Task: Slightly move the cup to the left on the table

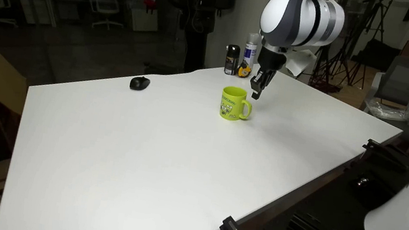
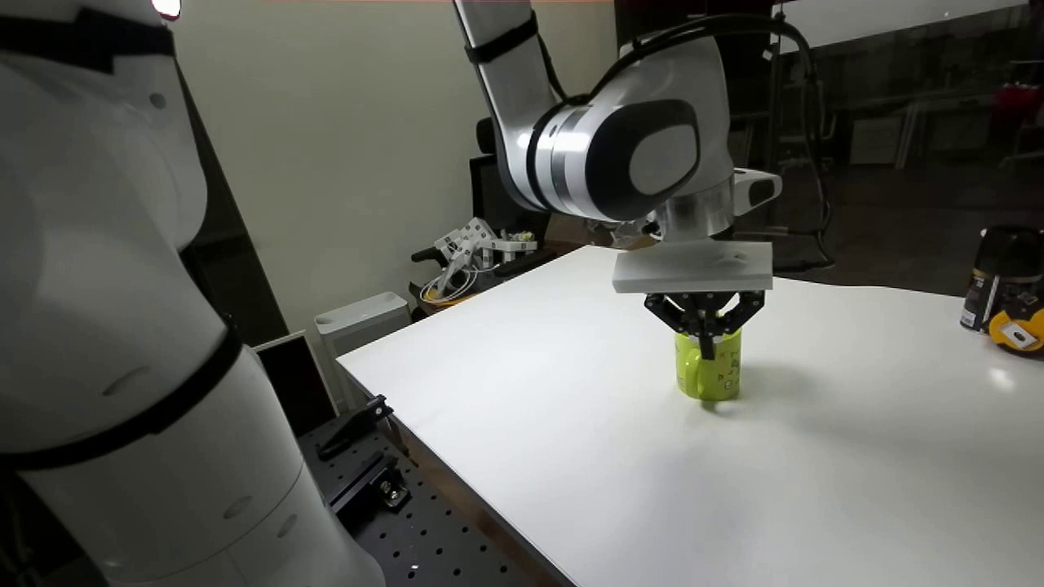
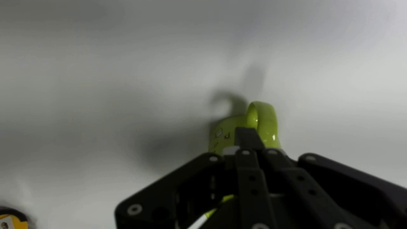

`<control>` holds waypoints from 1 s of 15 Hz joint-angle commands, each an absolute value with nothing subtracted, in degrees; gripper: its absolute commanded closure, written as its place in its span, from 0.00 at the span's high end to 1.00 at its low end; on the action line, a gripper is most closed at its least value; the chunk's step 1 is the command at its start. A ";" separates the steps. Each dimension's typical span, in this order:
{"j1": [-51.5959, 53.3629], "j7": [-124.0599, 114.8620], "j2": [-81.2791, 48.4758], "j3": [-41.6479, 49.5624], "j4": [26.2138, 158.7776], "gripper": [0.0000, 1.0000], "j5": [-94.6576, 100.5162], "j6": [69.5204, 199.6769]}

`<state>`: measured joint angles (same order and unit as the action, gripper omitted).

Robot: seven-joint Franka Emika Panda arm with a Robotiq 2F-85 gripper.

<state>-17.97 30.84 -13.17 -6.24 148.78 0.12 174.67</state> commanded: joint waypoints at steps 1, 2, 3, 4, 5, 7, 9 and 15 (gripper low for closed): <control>-16.99 27.33 -11.86 -5.40 148.71 0.33 0.61 174.48; -16.82 26.84 -11.66 -5.39 148.78 0.39 0.48 174.47; -16.14 25.77 -11.21 -4.75 148.99 0.47 0.76 174.34; -14.85 24.01 -10.11 -3.30 149.74 0.53 1.57 173.57; -13.47 22.58 -9.19 -1.40 150.39 0.59 2.92 172.54; -10.97 20.42 -8.08 2.58 151.12 0.73 6.61 169.75; -9.73 18.47 -8.33 3.81 150.44 0.87 8.13 168.66; -7.29 15.15 -12.30 4.80 145.34 1.00 8.59 171.77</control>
<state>-8.59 18.14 -10.08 4.11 148.70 7.99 170.69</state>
